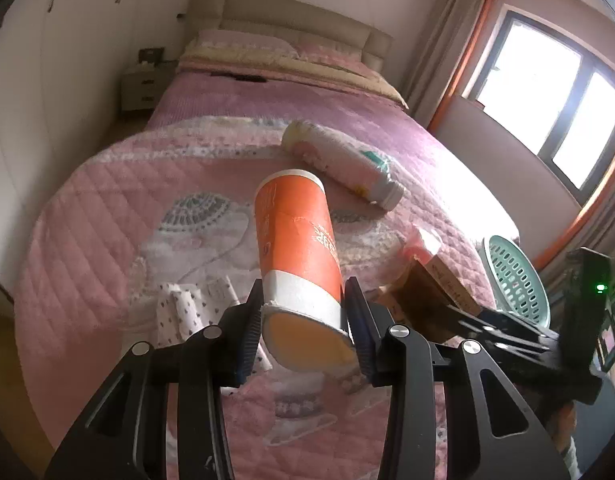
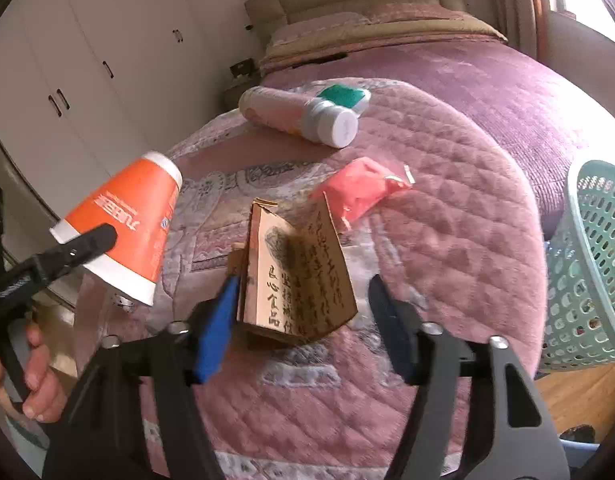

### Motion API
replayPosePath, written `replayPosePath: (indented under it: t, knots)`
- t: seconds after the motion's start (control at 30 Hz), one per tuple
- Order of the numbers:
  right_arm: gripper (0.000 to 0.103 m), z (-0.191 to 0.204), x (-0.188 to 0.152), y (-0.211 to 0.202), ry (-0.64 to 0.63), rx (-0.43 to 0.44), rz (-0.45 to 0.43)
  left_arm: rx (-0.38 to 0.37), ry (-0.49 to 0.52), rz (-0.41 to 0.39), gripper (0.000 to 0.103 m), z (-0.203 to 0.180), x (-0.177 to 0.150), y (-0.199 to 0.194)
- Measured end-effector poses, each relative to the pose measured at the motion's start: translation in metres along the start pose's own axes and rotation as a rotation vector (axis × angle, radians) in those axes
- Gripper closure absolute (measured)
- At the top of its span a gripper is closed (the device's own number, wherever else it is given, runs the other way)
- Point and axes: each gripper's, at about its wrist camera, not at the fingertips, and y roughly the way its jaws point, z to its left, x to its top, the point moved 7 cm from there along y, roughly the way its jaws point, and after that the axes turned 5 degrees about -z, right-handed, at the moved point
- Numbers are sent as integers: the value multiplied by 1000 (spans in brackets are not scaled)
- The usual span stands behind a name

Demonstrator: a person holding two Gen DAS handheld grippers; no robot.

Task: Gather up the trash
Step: 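Lift the cup and booklet off the bed with both tools, then carry the cup and booklet over the teal basket and open both tools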

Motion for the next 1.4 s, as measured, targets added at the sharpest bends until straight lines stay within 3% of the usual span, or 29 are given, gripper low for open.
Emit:
replayPosePath:
  t: [0.1,0.17,0.4,0.53,0.93,1.17,1.4]
  knots:
    - [89,4,-3,2,-9,7,10,-13,-5,-6,65,-3,4,-2]
    - [97,7,-4,-5,-31,9,-9,-21,-8,-9,65,-6,7,-2]
    - [98,2,11,-40,-38,-10,-111,-104,4,-35,65,-30,19,-4]
    - [98,-20,23,-65,-32,-68,-175,-146,42,-45,65,-58,27,0]
    - [98,-159,54,-137,134,-305,-314,-304,219,-12,64,-199,35,47]
    - [98,-248,49,-144,282,-424,-271,-397,318,56,63,-284,21,92]
    - [98,-315,33,-124,420,-496,-159,-420,362,158,63,-339,-7,151]
